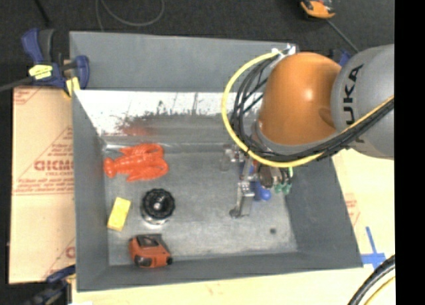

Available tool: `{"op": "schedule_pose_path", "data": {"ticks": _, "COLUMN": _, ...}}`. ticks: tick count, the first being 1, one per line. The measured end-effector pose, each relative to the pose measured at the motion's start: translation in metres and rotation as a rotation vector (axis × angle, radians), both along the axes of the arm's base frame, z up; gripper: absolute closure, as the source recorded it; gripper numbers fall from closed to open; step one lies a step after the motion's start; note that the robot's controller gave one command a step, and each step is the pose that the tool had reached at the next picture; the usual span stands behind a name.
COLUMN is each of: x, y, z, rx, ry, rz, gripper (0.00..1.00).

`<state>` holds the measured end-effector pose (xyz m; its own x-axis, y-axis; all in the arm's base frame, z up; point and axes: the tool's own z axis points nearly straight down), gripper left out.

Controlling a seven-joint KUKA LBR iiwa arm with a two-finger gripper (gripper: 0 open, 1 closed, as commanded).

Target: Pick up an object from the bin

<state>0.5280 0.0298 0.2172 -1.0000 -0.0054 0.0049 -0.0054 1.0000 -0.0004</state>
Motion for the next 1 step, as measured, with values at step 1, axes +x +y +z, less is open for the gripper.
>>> {"op": "schedule_pose_path", "data": {"ticks": 1, "x": 0.0006, "y": 0.0, "z": 0.0043, "rx": 0.001, "ry": -0.006, "rz": -0.001, "gripper": 0.0}}
